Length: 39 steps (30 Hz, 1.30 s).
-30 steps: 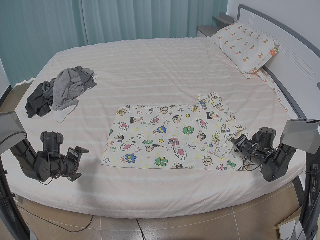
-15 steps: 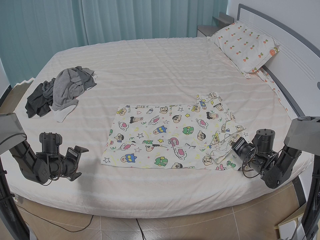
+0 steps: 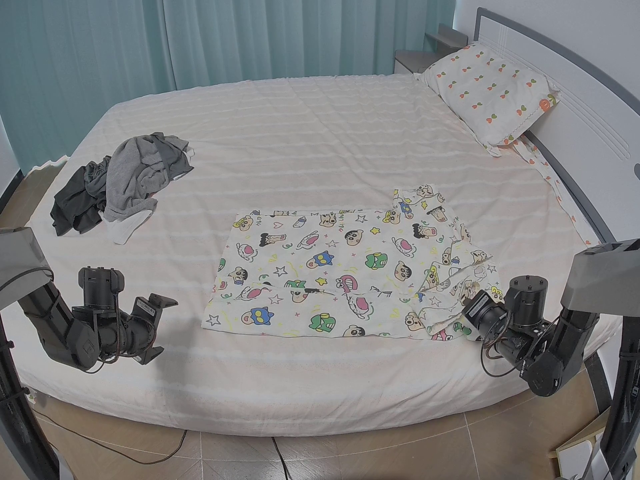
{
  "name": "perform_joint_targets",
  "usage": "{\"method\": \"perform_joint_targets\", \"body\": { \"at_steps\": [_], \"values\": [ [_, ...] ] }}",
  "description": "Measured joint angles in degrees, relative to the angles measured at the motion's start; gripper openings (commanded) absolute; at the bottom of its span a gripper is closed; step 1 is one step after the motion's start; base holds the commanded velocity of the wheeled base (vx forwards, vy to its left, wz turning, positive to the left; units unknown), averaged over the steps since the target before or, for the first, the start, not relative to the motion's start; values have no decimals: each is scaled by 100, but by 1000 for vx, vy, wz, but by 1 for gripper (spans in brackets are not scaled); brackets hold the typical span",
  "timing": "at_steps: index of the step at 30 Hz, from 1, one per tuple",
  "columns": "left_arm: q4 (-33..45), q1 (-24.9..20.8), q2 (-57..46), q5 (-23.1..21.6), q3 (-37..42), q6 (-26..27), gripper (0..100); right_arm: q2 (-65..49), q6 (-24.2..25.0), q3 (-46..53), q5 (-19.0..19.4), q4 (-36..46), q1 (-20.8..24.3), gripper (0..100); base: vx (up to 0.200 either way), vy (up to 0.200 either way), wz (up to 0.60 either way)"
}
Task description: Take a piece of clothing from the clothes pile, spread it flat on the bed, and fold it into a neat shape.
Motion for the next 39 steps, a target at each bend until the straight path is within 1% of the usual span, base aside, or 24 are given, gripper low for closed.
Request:
{"method": "perform_joint_targets", "body": {
  "at_steps": [1,2,7,13,21,22,24,26,27,29,30,31,33,34,36,38,39],
  "values": [
    [0,0,0,0,0,0,100,46,18,83,-11,-90,7,0,0,0,0],
    [0,0,0,0,0,0,100,66,29,116,-15,-123,7,100,0,0,0],
    [-6,-4,0,0,18,0,100,221,207,650,-26,-646,72,100,0,0,0],
    [-9,-4,0,0,24,0,100,133,265,1161,-77,-775,245,100,0,0,0],
    [-9,-4,-2,0,29,2,100,-686,227,1569,-88,-780,451,100,0,0,0],
    [-9,-4,-2,0,29,0,100,-997,145,1640,-11,-783,474,100,0,0,0],
    [-9,-4,-2,2,29,2,100,-1154,71,1659,65,-783,474,100,0,0,0],
    [-9,-4,-2,0,29,2,100,-1364,-67,1673,222,-783,430,100,0,0,0],
    [-9,-4,-2,0,29,0,100,-1515,-184,1659,421,-783,336,100,0,0,0],
    [-11,-4,-2,0,29,2,100,-1582,-252,1621,572,-783,239,100,0,0,0],
    [-11,-4,-2,0,29,5,100,-1593,-413,1515,895,-783,-26,100,0,0,0],
    [-11,-4,-2,0,29,5,100,-1568,-457,1484,985,-784,-105,100,0,0,0],
    [-9,-4,-2,0,29,11,100,-1340,-729,1347,1487,-780,-500,100,0,0,0],
    [-9,-4,-2,0,29,9,100,-1309,-759,1331,1556,-780,-546,100,0,0,0],
    [-9,-6,-2,-13,29,9,100,-1023,-1035,1204,2232,-775,-944,100,0,0,0],
    [-9,-15,-2,-71,35,5,100,-800,-1230,1097,2670,-731,-1226,100,0,0,0],
    [-9,-24,-2,-110,41,2,100,-703,-1309,1045,2804,-688,-1340,100,0,0,0]
  ]
}}
